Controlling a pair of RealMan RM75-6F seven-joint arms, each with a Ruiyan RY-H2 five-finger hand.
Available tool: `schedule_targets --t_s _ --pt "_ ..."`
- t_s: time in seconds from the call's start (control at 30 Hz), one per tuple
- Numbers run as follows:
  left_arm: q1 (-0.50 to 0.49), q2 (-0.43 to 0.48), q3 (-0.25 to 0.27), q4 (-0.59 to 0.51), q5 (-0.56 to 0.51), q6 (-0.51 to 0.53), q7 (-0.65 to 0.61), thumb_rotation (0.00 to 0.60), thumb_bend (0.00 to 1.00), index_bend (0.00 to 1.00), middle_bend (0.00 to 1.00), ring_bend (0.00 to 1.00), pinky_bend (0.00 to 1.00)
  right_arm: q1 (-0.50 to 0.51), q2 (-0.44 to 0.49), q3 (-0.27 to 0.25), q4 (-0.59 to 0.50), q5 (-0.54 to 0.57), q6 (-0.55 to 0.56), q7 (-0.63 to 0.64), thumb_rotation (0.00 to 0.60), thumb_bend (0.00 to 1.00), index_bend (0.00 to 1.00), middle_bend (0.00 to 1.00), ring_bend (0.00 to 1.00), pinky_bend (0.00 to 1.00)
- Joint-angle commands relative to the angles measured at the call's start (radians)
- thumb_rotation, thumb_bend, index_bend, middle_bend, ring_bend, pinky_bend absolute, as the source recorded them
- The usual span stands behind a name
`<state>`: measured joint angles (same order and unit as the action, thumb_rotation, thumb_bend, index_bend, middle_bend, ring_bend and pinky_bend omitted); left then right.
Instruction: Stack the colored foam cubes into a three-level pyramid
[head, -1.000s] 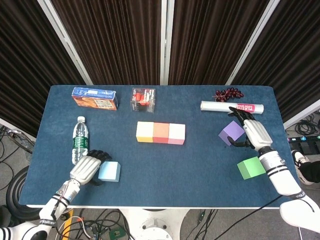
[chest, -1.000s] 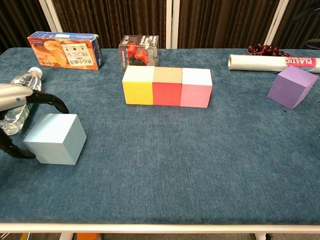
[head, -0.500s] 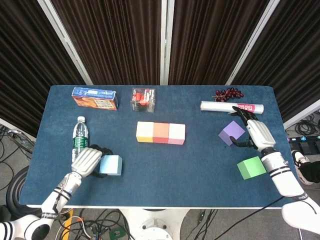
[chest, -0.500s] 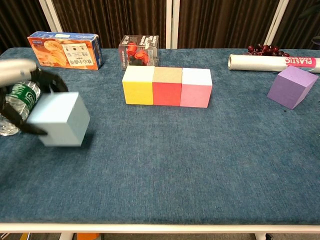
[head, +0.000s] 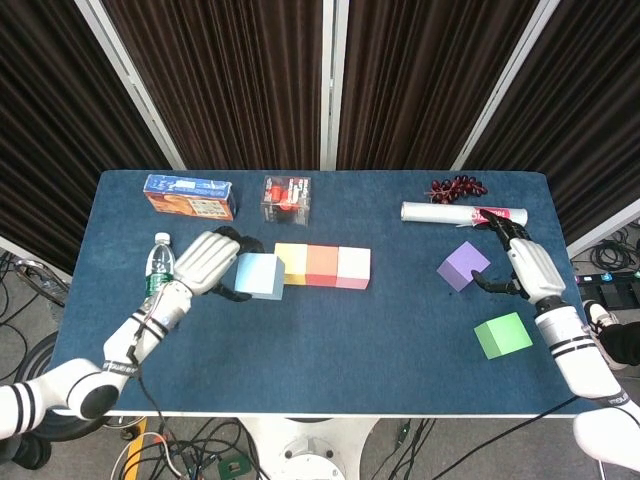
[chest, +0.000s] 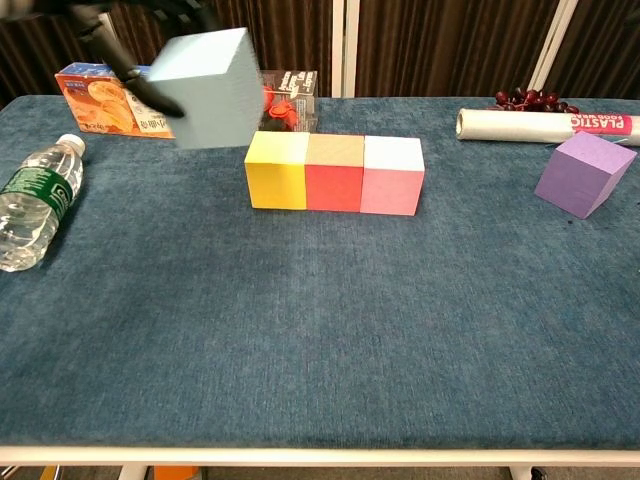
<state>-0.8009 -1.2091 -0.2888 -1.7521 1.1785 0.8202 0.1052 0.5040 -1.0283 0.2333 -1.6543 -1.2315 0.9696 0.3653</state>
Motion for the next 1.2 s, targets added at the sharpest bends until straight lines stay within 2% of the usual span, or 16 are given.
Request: schedule_targets --t_s 0.03,0.27,0.43,0.77,1.2 --pt "-0.1 -0.045 -0.032 0.105 -0.055 -0.096 0.008 0.6 0.12 0.4 0.49 0.38 0.24 -0.002 0.001 0.0 0.003 0.002 0.0 0.002 0.6 0.28 0.0 0.17 0.0 0.0" --pt "-0.221 -0.125 -0.037 0.249 -0.174 -0.187 0.044 0.6 0.12 0.4 0.49 0.38 0.24 -0.001 0.001 0.0 0.013 0.013 -0.012 0.0 0.6 0.28 0.0 0.17 0.0 0.0" --pt "-0.279 -0.169 -0.019 0.306 -0.286 -0.197 0.093 0.6 0.12 0.4 0.49 0.38 0.24 -0.001 0.001 0.001 0.019 0.021 -0.017 -0.003 0.6 0.28 0.0 0.17 0.0 0.0" --pt "-0.372 -0.223 0.026 0.359 -0.452 -0.182 0.189 0.6 0.13 0.39 0.49 0.38 0.24 -0.002 -0.007 -0.002 0.038 0.021 -0.03 0.011 0.6 0.28 0.0 0.17 0.0 0.0" --pt "-0.437 -0.253 0.061 0.37 -0.554 -0.153 0.252 0.6 0.12 0.39 0.48 0.38 0.23 -0.007 -0.007 -0.003 0.055 0.015 -0.036 0.032 0.6 0.28 0.0 0.17 0.0 0.0"
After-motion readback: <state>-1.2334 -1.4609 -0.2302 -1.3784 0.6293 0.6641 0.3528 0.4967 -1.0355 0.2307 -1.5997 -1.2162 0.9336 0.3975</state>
